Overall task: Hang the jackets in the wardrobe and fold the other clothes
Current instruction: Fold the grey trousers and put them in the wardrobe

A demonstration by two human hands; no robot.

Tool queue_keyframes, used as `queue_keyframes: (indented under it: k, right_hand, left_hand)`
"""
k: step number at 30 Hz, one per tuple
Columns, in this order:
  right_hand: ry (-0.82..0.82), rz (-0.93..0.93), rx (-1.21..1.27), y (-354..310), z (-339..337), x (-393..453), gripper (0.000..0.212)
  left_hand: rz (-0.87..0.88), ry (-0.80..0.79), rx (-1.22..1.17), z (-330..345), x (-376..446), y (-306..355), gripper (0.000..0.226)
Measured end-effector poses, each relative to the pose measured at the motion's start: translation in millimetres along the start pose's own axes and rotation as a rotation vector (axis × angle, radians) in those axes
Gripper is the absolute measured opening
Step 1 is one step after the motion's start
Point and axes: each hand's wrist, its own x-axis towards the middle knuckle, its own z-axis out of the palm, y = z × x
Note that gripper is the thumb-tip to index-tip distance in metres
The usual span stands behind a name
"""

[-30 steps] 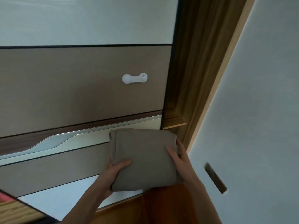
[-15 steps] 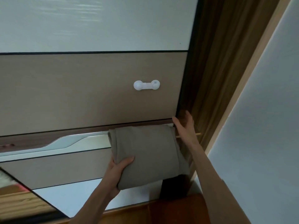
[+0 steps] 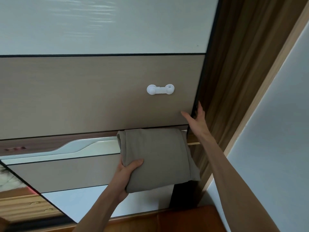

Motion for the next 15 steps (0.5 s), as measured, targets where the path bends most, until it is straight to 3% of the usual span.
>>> queue_keyframes:
  k: [15]
  right_hand:
    - [-0.175,0.053,0.091,-17.9,17.7,-16.4,0.072]
  left_hand:
    - [0.020,0.019,-0.010,-21.7,-6.8,7.0,0.073]
